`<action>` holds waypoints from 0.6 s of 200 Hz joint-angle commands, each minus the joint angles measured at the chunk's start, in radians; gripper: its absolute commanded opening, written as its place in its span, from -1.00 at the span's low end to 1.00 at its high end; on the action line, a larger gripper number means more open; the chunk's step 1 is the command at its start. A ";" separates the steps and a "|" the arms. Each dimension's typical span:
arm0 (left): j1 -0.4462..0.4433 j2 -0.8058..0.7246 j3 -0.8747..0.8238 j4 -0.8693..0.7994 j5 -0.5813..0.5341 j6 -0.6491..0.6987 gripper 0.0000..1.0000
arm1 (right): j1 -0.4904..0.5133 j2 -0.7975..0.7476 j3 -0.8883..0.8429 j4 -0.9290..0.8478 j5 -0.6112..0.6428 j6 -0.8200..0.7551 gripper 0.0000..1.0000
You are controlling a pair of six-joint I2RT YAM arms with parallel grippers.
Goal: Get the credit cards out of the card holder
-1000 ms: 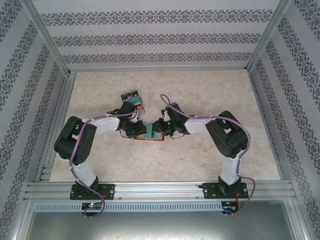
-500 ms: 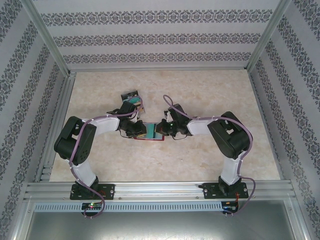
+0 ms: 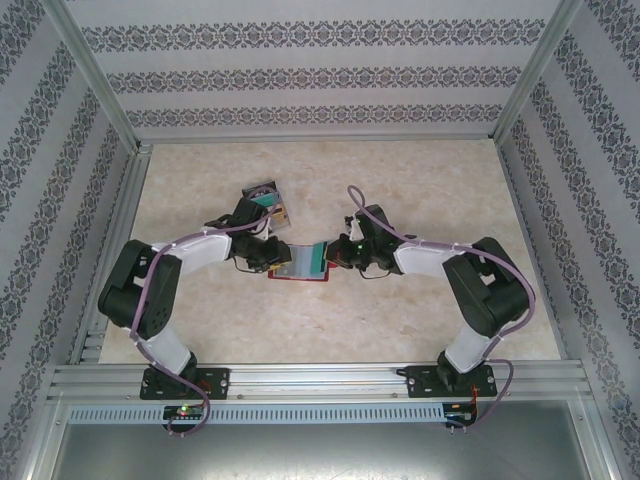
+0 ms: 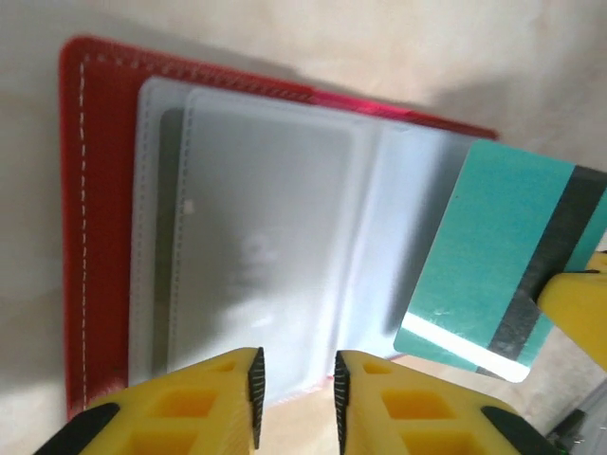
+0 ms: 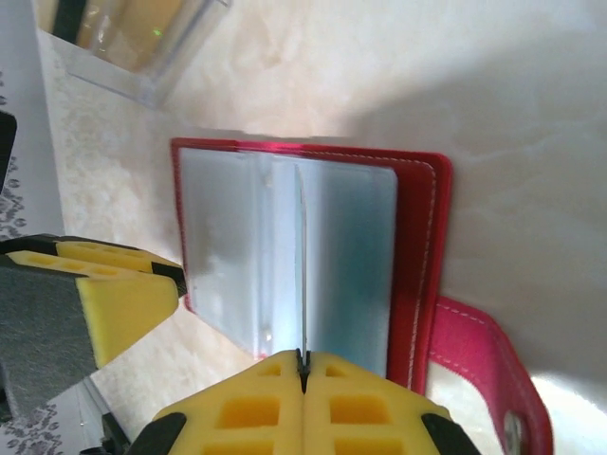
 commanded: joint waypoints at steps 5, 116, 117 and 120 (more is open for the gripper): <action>0.050 -0.077 0.041 0.054 0.086 -0.069 -0.32 | -0.015 -0.078 0.010 -0.025 -0.021 -0.023 -0.97; 0.063 -0.067 0.018 0.429 0.299 -0.320 -0.26 | -0.024 -0.119 0.109 0.130 -0.141 0.089 -0.97; 0.063 -0.066 0.018 0.430 0.299 -0.320 -0.27 | -0.024 -0.119 0.109 0.133 -0.144 0.092 -0.97; 0.064 -0.066 0.017 0.430 0.299 -0.320 -0.26 | -0.024 -0.116 0.107 0.142 -0.146 0.098 -0.97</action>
